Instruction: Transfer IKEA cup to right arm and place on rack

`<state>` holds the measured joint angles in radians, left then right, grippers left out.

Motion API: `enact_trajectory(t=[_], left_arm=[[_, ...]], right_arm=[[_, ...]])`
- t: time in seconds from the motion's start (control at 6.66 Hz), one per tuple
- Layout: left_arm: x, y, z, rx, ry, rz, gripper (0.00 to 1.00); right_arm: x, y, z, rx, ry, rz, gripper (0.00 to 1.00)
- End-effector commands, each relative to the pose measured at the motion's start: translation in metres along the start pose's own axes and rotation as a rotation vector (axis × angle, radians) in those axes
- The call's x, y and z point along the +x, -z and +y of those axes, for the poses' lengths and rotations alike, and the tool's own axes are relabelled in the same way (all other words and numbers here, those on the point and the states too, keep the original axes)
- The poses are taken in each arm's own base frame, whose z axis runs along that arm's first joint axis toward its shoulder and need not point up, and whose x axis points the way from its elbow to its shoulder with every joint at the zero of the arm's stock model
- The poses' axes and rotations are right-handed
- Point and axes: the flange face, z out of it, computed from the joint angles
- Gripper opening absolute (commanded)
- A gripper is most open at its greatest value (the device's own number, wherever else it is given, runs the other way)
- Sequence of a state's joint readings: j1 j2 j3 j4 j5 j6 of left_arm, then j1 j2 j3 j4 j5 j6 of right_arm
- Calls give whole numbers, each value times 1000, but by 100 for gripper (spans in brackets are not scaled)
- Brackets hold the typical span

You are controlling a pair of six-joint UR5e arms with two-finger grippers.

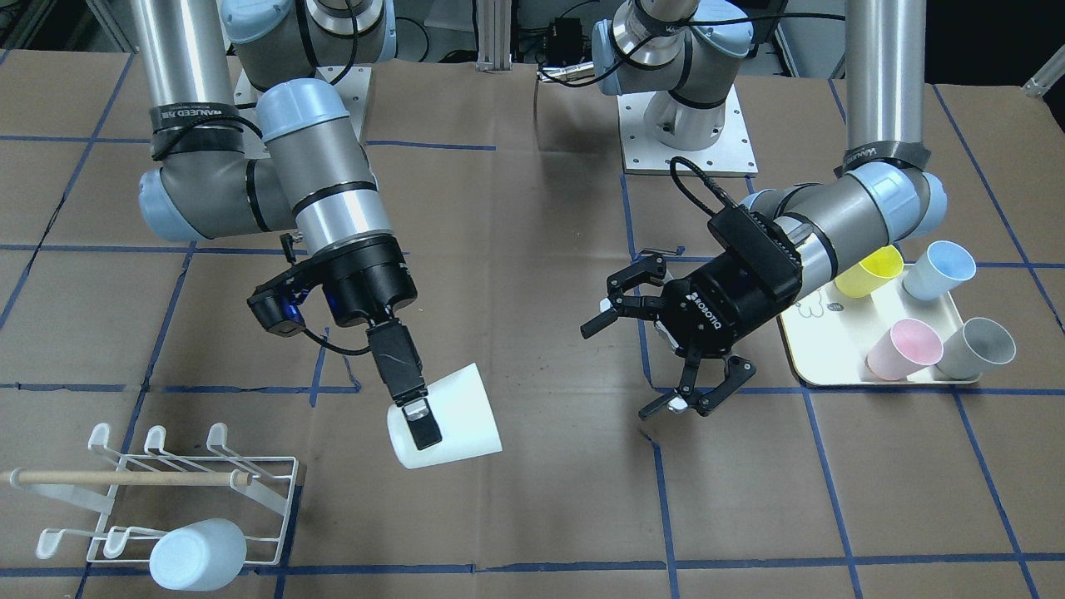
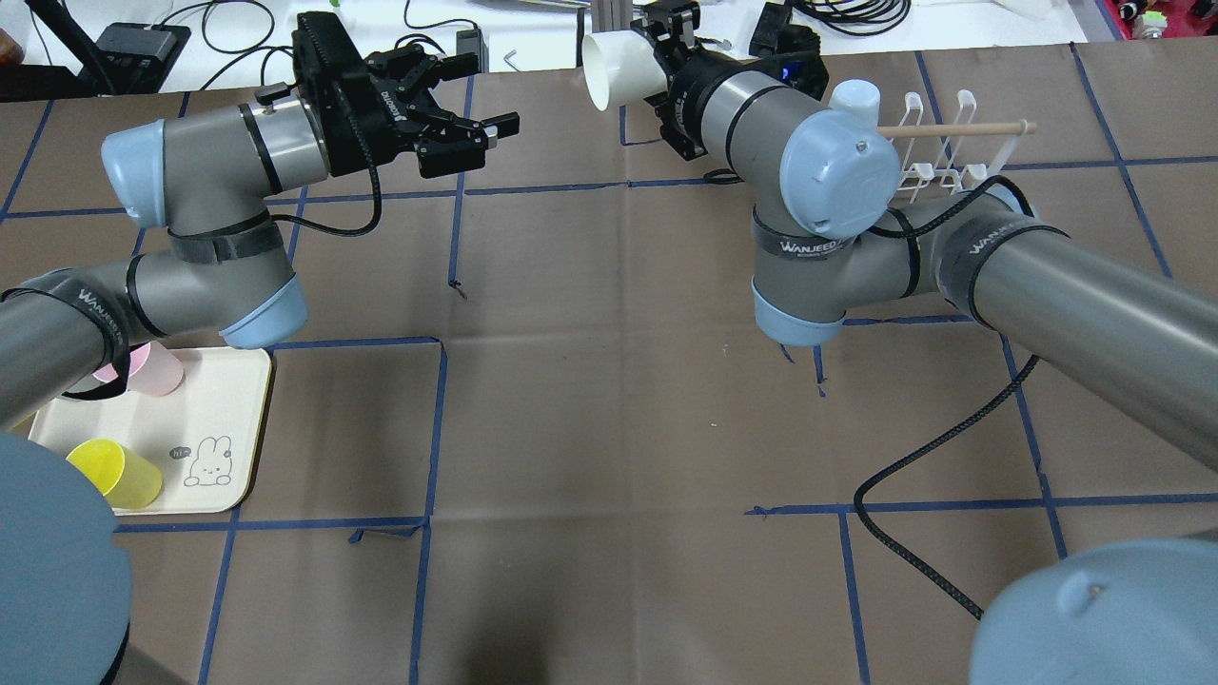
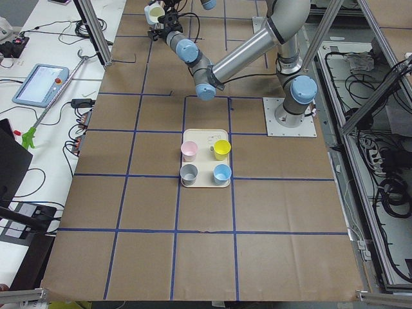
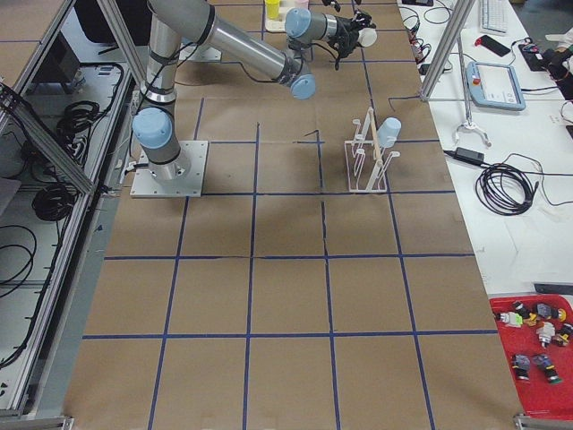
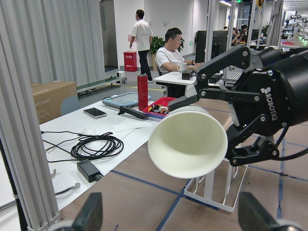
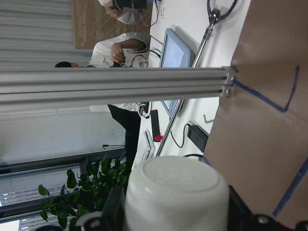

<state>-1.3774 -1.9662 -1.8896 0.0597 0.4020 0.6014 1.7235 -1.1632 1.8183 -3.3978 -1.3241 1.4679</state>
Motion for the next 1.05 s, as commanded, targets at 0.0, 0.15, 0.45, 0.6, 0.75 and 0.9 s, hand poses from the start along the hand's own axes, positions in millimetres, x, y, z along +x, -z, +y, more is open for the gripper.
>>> enact_trajectory(t=[0.0, 0.15, 0.45, 0.6, 0.75, 0.9], left_arm=[[-32, 2, -5, -82, 64, -107, 99], [-55, -2, -13, -201, 125, -254, 99], [-91, 3, -16, -461, 285, -497, 99], [-95, 12, -17, -571, 405, -582, 99], [-82, 16, -13, -734, 525, -631, 99], [-56, 19, -6, -972, 645, -700, 99]], right_arm=[[0, 6, -60, 86, 313, 8, 30], [2, 9, -89, 127, 498, 29, 29], [-6, 29, -145, 210, 890, 78, 21], [-5, 42, -181, 256, 1057, 131, 21], [-1, 56, -224, 266, 1219, 161, 21], [9, 68, -262, 236, 1362, 144, 21]])
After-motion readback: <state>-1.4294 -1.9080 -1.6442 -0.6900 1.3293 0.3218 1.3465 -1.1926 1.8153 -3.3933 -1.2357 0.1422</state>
